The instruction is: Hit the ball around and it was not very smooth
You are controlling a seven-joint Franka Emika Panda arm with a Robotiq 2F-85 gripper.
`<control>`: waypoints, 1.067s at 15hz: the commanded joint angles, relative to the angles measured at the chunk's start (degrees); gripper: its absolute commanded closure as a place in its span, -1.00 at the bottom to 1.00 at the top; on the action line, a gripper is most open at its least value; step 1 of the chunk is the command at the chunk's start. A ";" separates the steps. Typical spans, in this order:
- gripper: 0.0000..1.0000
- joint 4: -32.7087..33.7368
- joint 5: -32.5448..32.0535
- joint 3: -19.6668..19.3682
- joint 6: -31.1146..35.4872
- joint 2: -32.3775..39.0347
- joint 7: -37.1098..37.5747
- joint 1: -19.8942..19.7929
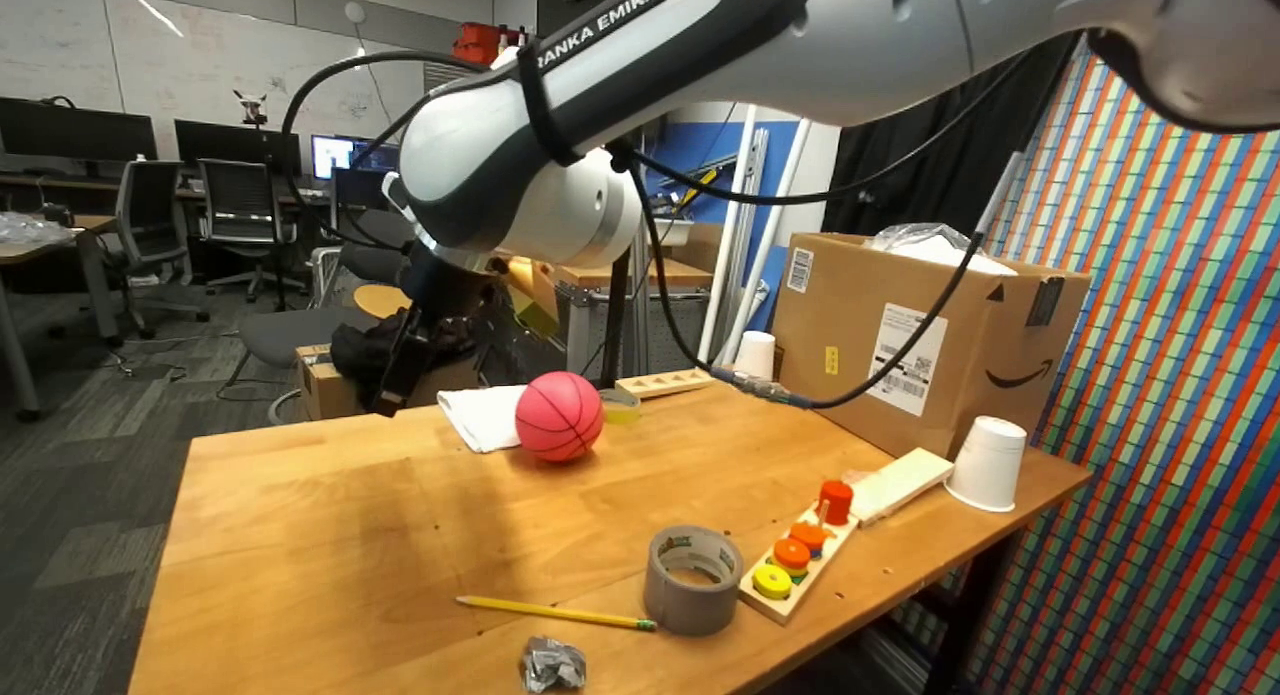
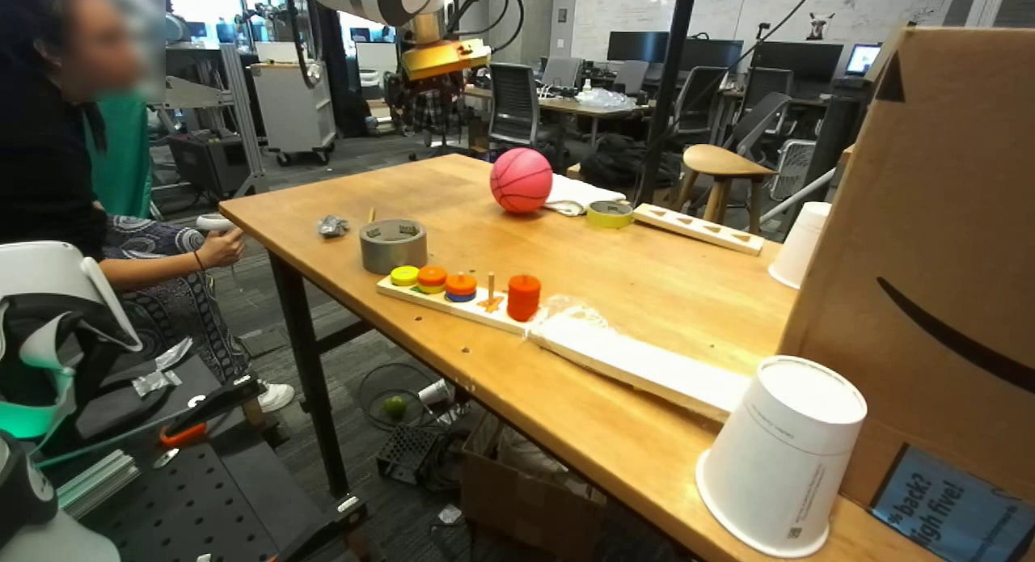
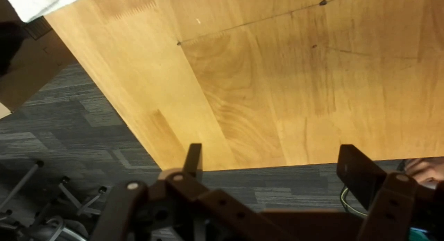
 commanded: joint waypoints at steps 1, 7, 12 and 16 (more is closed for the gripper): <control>-1.00 12.27 -5.50 0.43 -4.76 7.80 2.82 -0.87; -1.00 22.73 -11.16 -1.86 -8.73 16.01 4.40 -2.67; -1.00 27.02 -12.02 -3.36 -12.40 19.48 4.87 -5.44; -1.00 24.23 -11.75 -5.63 -16.73 18.24 5.84 -9.26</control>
